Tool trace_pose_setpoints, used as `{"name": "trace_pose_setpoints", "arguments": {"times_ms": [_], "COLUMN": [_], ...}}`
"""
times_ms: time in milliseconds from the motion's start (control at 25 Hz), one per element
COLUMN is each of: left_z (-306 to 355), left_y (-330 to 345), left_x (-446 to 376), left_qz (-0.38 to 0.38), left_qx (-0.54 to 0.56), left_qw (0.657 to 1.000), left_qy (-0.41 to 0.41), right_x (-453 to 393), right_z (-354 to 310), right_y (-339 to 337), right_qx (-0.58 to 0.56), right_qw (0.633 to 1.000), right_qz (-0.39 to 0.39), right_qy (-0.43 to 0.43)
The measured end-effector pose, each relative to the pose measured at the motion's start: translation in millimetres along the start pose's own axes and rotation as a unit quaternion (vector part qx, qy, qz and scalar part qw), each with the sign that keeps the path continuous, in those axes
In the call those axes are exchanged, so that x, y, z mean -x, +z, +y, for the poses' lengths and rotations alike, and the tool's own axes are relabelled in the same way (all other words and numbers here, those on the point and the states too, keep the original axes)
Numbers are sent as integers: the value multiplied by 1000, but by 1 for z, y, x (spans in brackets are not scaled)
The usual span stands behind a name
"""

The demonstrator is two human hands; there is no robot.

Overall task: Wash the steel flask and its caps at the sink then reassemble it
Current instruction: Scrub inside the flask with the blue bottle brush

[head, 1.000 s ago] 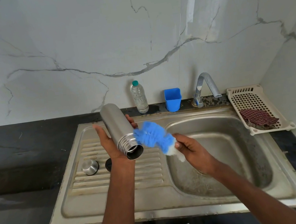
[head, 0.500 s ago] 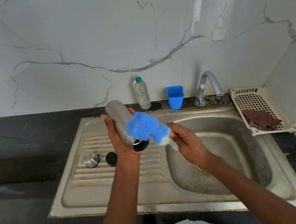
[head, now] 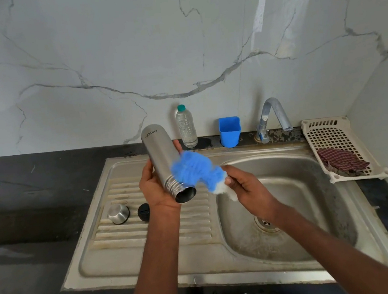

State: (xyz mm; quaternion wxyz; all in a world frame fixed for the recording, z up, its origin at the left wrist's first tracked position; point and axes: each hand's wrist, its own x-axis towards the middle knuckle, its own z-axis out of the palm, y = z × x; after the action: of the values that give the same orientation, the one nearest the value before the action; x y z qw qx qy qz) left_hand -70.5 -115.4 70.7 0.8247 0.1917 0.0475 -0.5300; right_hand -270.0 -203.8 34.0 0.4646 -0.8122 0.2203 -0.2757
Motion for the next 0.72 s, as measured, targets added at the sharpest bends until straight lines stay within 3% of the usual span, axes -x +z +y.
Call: {"name": "trace_pose_setpoints", "arguments": {"times_ms": [200,360,440,560,720], "left_z": [-5,-8,-2,-2,4], "left_y": [11,6,-5,-7,-1], "left_x": [3,-5,-11,-9,-1], "left_qz": [-15,49,57,50,21], "left_qx": [-60,-12,25,35,-101], "left_qw": [998,999,998,998,995], "left_qy": [24,4,16,0,-12], "right_x": [4,8,20,11,20], "right_z": [-2,9,23,13,23], "right_y": [-2,6,4,7,16], "right_qx": [-17,-29,-55,-53,-73], "right_qw": [1000,999,996,997,994], "right_qz": [11,10,16,13,-18], "right_qy": [10,27,68,61,76]}}
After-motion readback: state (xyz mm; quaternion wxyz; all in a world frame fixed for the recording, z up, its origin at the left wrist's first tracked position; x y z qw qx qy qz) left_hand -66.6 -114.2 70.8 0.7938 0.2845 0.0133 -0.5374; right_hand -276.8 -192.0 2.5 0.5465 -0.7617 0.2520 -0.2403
